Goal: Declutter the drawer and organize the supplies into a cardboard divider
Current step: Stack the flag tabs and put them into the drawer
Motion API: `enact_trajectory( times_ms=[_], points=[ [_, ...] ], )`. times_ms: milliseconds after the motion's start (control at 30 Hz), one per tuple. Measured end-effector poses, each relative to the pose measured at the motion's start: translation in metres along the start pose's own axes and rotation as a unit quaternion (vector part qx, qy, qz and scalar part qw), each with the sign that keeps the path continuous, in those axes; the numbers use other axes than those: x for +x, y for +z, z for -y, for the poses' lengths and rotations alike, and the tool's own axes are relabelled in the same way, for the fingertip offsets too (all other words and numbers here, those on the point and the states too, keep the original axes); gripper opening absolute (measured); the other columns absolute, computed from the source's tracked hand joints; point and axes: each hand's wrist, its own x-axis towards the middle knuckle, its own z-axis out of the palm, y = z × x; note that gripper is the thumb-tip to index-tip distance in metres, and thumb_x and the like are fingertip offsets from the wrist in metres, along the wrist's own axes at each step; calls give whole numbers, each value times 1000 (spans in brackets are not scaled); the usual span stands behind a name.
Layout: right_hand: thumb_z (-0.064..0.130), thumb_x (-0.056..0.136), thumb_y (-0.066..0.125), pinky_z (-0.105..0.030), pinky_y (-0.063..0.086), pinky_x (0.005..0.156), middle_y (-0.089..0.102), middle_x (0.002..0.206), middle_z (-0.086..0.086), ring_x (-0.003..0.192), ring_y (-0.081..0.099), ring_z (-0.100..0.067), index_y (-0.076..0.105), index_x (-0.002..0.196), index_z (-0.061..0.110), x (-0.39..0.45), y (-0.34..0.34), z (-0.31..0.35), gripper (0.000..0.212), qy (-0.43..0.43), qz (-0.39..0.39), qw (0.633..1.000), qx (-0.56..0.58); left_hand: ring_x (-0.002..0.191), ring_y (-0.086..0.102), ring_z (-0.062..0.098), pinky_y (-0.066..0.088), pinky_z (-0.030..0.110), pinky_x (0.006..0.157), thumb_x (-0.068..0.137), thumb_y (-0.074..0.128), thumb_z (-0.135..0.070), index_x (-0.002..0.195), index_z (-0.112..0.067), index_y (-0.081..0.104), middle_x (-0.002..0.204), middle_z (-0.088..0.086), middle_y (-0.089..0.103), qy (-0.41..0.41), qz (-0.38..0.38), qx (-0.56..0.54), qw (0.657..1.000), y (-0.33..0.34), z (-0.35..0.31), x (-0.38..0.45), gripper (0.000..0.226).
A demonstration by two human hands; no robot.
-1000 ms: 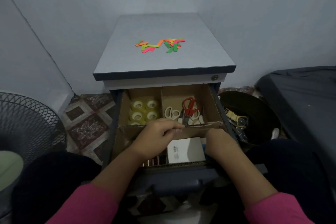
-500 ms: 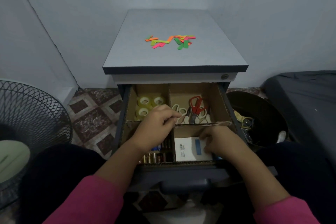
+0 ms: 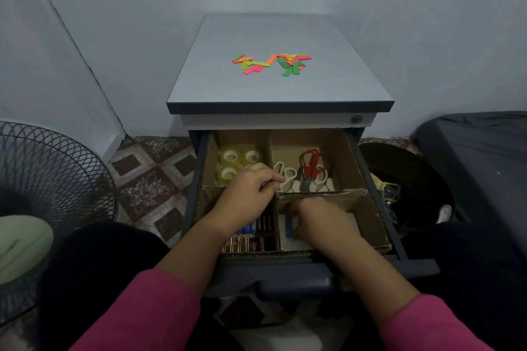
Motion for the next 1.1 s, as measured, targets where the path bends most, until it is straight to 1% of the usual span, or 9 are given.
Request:
enact_trajectory(
  times_ms=[100,233,433,633,733,833,933,1000,1100],
  points=[
    [20,87,63,-31,49,79,63,113,-4,102,62,-22,66,114,22,0,1,1,28,8,-6,1000,-8,101,53,1,39,14,89,93,58,-12,105,-19,72,98,-16,57,0,5,6,1000,1,0,2,20],
    [20,90,57,-27,42,71,63,113,-4,103,62,-23,64,119,27,-1,1,6,30,-25,-24,999,-19,99,53,0,38,9,85,92,59,-11,104,-19,72,96,-18,56,3,4,6,1000,2,2,2,19],
    [27,88,60,-28,44,73,64,110,-3,102,61,-23,64,117,28,-3,-1,7,29,-26,-35,999,-5,98,54,-1,37,2,83,92,59,-11,104,-19,72,97,-17,57,1,4,-4,1000,2,2,2,19],
    [33,88,62,-28,40,72,64,110,-4,102,62,-24,65,114,25,-5,-2,9,27,-23,-32,999,-28,98,54,-2,37,4,83,92,59,-11,104,-19,72,98,-16,57,1,5,-5,1000,3,1,2,19],
    [33,89,62,-28,43,74,64,111,-4,103,61,-24,65,115,25,-6,-4,9,27,-15,-28,999,-24,97,54,-3,38,4,84,92,60,-11,104,-20,72,96,-18,57,6,3,-3,1000,3,2,1,19],
    [32,87,63,-32,50,80,64,107,-3,100,62,-23,67,109,22,-5,-5,2,24,35,-13,999,8,99,55,-1,41,11,87,92,60,-12,105,-19,72,98,-18,57,4,6,-9,1000,1,2,-1,19],
    [18,89,56,-32,51,75,65,102,-6,94,64,-24,65,103,13,-12,-11,-18,17,128,-22,992,-1,100,54,-1,43,14,89,93,59,-13,107,-19,71,100,-17,56,-1,12,-11,1000,0,0,-1,19],
    [11,92,51,-32,49,75,65,107,-8,99,64,-25,62,107,9,-19,-14,-31,20,175,-25,984,-23,100,55,-1,43,15,90,93,59,-13,108,-19,70,100,-18,56,-2,14,-10,1000,0,0,0,20],
    [13,95,50,-32,49,78,65,109,-8,103,63,-24,62,107,9,-23,-14,-41,18,202,-14,979,-29,100,55,0,42,14,90,93,58,-13,107,-19,71,99,-18,56,-3,16,-11,1000,1,0,0,20]
  ],
)
